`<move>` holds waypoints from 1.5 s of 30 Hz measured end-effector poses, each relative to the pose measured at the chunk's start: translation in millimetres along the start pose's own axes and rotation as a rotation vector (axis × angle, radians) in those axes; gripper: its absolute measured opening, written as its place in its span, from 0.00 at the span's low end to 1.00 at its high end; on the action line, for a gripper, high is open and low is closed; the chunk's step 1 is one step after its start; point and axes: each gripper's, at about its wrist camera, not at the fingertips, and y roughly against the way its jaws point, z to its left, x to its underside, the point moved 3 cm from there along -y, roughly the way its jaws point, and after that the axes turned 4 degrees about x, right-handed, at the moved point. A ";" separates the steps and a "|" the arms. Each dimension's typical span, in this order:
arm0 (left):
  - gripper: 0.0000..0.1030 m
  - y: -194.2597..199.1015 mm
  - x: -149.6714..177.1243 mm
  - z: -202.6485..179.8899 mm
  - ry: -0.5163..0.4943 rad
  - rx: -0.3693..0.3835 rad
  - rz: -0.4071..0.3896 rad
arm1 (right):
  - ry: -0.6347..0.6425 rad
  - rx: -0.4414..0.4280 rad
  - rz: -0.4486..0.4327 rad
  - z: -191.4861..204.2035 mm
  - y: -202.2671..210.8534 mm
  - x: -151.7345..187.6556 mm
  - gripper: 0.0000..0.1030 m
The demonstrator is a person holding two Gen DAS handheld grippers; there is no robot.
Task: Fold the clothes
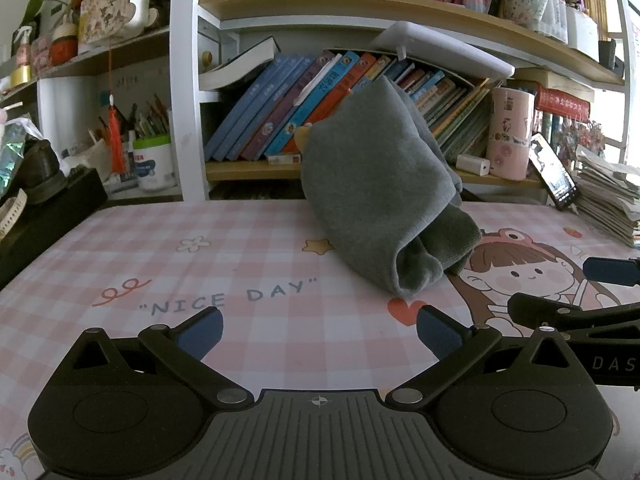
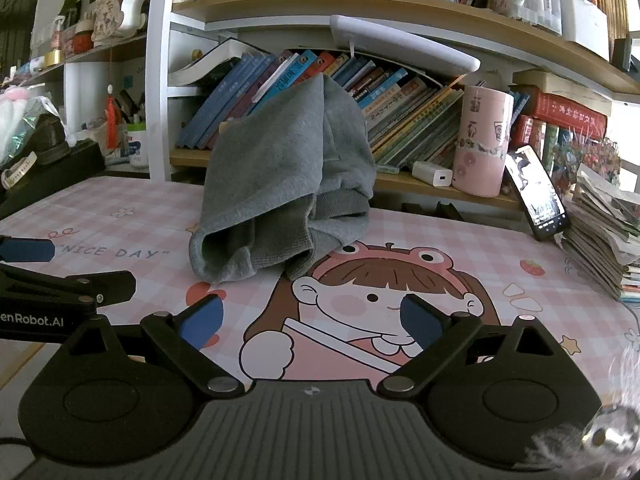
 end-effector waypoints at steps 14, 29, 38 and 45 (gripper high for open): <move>1.00 0.8 0.7 0.3 0.005 -0.001 -0.005 | -0.005 -0.002 -0.002 0.8 -0.3 -0.1 0.94; 1.00 0.6 0.3 0.8 0.006 -0.004 -0.003 | -0.005 -0.002 0.000 0.4 -0.4 0.1 0.94; 1.00 0.6 0.4 1.1 0.007 -0.013 -0.003 | -0.006 -0.002 0.000 -0.2 -0.7 0.0 0.94; 1.00 0.4 0.7 1.5 0.008 -0.015 -0.003 | -0.006 -0.003 0.001 0.0 -1.1 0.3 0.94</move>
